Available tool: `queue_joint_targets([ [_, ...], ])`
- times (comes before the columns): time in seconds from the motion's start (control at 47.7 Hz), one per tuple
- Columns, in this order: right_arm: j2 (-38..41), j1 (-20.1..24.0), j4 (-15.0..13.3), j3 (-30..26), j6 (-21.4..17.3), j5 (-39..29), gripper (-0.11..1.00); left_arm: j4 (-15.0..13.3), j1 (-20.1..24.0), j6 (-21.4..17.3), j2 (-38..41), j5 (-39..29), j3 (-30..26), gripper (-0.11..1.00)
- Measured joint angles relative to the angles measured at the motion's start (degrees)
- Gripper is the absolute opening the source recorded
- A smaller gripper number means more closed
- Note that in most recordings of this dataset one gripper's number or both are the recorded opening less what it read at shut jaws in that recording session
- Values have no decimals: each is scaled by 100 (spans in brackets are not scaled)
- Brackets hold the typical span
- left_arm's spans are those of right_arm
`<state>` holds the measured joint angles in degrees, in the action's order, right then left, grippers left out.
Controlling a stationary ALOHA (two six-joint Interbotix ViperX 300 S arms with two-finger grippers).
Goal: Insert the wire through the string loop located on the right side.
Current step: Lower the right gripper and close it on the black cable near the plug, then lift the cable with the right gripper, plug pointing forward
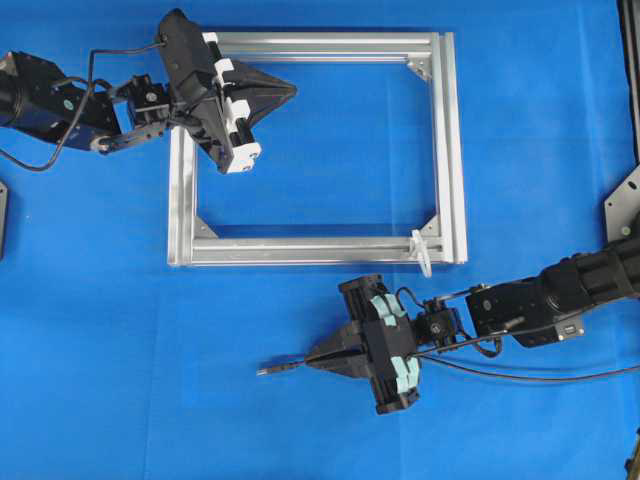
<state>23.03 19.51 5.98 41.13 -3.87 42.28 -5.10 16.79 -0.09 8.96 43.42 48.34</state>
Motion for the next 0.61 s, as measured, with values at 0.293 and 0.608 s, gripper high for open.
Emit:
queue_joint_targets([
  [0.293, 0, 0, 0, 0, 0, 0, -4, 0, 0, 0, 0, 0, 18, 0],
  [0.608, -633, -9, 0, -9, 26, -369, -4, 0, 0, 0, 0, 9, 9, 0],
])
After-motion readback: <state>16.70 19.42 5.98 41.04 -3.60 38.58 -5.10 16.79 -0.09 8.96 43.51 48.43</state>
